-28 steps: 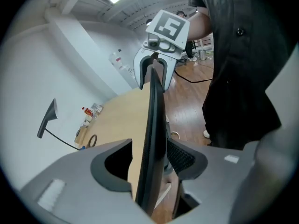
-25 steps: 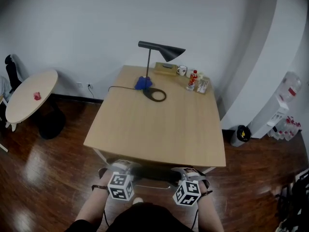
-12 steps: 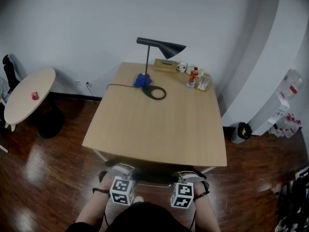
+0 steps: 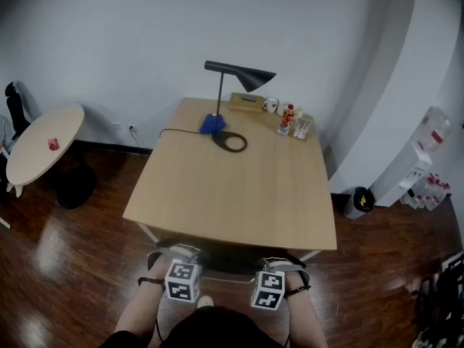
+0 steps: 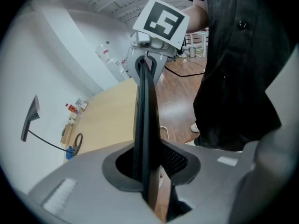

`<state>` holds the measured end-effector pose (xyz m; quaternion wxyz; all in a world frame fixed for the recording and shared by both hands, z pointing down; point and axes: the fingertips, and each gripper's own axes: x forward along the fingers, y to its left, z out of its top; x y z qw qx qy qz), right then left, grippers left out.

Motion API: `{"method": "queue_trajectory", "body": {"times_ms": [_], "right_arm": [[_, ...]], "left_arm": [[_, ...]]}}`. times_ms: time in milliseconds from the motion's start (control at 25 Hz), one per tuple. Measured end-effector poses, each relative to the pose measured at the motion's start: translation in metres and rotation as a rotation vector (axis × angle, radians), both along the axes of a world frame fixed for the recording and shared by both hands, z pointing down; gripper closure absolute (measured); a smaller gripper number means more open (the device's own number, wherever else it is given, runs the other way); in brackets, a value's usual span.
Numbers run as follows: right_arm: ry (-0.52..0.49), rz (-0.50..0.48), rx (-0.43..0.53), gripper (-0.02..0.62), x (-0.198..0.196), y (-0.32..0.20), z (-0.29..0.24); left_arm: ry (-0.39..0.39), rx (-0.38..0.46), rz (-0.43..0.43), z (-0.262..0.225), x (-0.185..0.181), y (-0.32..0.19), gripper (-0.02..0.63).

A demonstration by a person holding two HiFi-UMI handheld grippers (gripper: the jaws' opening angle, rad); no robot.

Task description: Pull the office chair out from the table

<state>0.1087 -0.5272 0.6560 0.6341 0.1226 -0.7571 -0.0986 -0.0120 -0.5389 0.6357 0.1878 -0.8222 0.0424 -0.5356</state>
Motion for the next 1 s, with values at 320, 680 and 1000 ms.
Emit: {"method": "queue_trajectory", "body": {"times_ms": [320,680,1000], "right_arm": [[0.03,-0.037,-0.002,0.535,-0.001,0.018,-0.002],[-0.001,-0.042,-0.006,0.535,-0.004,0.055,-0.005],[-0.003,-0.061,0.003,0.54,0.0,0.077,-0.003]], "left_arm": [[-0.008,-0.025,-0.018,-0.002,-0.002,0.02,0.508],[-0.01,-0.03,-0.044,-0.003,-0.005,0.061,0.508],[-0.014,-0.029,-0.074,-0.001,-0.001,0.084,0.508]]}}
